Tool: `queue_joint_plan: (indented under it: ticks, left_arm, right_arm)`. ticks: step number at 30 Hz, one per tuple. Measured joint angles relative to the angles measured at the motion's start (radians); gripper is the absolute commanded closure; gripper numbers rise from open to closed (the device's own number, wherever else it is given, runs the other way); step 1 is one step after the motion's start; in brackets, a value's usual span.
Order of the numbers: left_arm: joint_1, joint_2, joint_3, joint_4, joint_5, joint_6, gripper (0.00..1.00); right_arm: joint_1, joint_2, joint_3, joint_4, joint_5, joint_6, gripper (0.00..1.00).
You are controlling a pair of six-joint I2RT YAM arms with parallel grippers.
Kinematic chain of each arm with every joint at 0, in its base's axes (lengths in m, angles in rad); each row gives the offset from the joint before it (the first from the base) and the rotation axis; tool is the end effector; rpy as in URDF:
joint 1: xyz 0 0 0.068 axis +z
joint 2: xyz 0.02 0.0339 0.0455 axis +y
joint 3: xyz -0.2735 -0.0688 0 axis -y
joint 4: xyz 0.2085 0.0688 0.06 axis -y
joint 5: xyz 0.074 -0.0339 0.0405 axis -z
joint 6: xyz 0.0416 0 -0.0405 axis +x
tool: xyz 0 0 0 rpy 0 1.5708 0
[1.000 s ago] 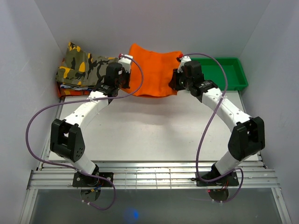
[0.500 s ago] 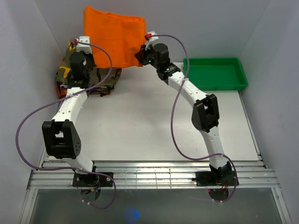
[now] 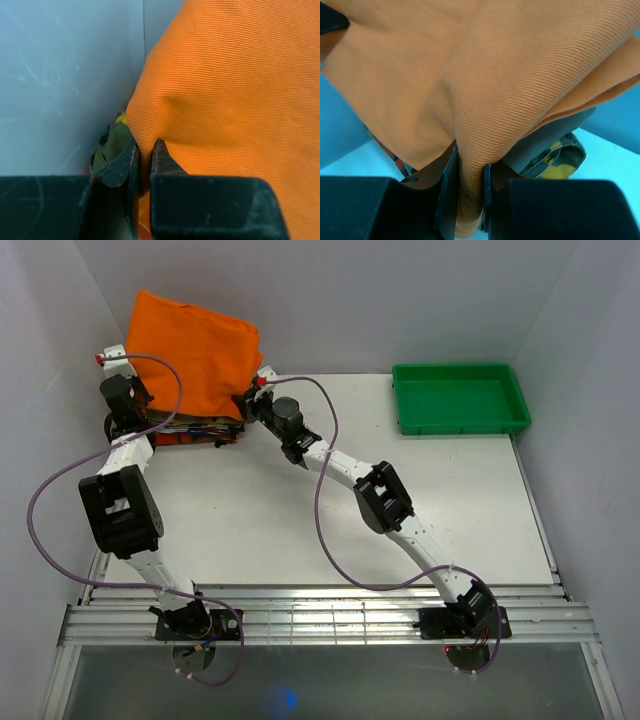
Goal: Fold and stack the trousers
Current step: Neatly place the folded trousers to the corner
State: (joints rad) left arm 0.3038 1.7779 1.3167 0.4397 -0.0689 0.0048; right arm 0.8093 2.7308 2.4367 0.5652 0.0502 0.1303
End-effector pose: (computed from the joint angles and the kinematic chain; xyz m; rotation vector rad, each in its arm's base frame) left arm 0.3857 0.1239 0.3396 -0.2915 1.5733 0.2950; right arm 0.4148 0.4321 0.2506 -0.4041 1.2771 0.7675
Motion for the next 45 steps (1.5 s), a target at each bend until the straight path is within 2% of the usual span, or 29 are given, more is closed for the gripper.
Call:
queue_joint_plan:
  ticks: [5,8,9,10,12,13,14,17,18,20,21,23,24,28,31,35,39,42,45]
  left_arm:
    - [0.026,0.129,-0.013,0.016,0.026,-0.04,1.0]
    - [0.028,0.204,-0.013,0.034,0.025,-0.055,1.0]
    - [0.028,0.224,-0.013,0.046,0.023,-0.058,1.0]
    - [0.029,0.238,-0.01,0.061,0.014,-0.059,1.0]
    - [0.033,0.259,0.008,0.074,0.0,-0.059,0.99]
    - [0.034,0.268,0.023,0.074,-0.003,-0.058,0.94]
    - [0.035,0.283,0.045,0.074,-0.007,-0.055,0.78]
    - [0.035,0.34,0.128,0.056,-0.024,-0.041,0.51]
    - [0.037,0.36,0.163,0.048,-0.033,-0.037,0.37]
    - [0.043,0.379,0.22,0.021,-0.053,-0.04,0.29]
    - [0.049,0.381,0.237,0.003,-0.058,-0.045,0.18]
    - [0.06,0.372,0.255,-0.025,-0.069,-0.043,0.06]
    - [0.064,0.362,0.255,-0.047,-0.074,-0.045,0.03]
    - [0.074,0.277,0.219,-0.159,-0.071,-0.038,0.02]
    - [0.079,0.168,0.22,-0.331,-0.028,-0.032,0.02]
    - [0.083,0.048,0.318,-0.595,0.136,-0.011,0.02]
    - [0.067,-0.073,0.349,-0.81,0.333,0.03,0.02]
    - [0.0,-0.146,0.31,-0.917,0.399,0.051,0.02]
    - [-0.159,-0.198,0.205,-0.98,0.407,0.053,0.02]
  right_arm:
    - [0.003,0.083,0.014,0.072,0.012,-0.012,0.92]
    - [0.003,0.104,0.014,0.101,0.022,-0.019,0.55]
    - [0.003,0.106,0.014,0.113,0.032,-0.024,0.29]
    - [0.002,0.106,0.014,0.121,0.043,-0.023,0.17]
    - [-0.008,0.106,0.017,0.16,0.068,-0.044,0.03]
    - [-0.016,0.105,0.018,0.177,0.075,-0.053,0.06]
    - [-0.025,0.101,0.018,0.189,0.08,-0.063,0.07]
    - [-0.052,0.063,-0.027,0.197,0.079,-0.075,0.1]
    - [-0.059,0.04,-0.052,0.195,0.079,-0.08,0.1]
    - [-0.074,-0.011,-0.097,0.179,0.079,-0.09,0.1]
    - [-0.084,-0.043,-0.12,0.164,0.078,-0.093,0.1]
    - [-0.105,-0.132,-0.185,0.118,0.067,-0.098,0.1]
    - [-0.118,-0.18,-0.218,0.096,0.059,-0.101,0.1]
    - [-0.189,-0.447,-0.397,-0.035,0.002,-0.122,0.1]
    - [-0.252,-0.629,-0.461,-0.185,-0.052,-0.144,0.1]
    - [-0.351,-0.827,-0.499,-0.402,-0.116,-0.187,0.1]
    - [-0.469,-1.033,-0.658,-0.621,-0.201,-0.226,0.1]
    - [-0.569,-1.162,-0.85,-0.731,-0.267,-0.253,0.1]
    - [-0.673,-1.273,-1.076,-0.83,-0.319,-0.277,0.1]
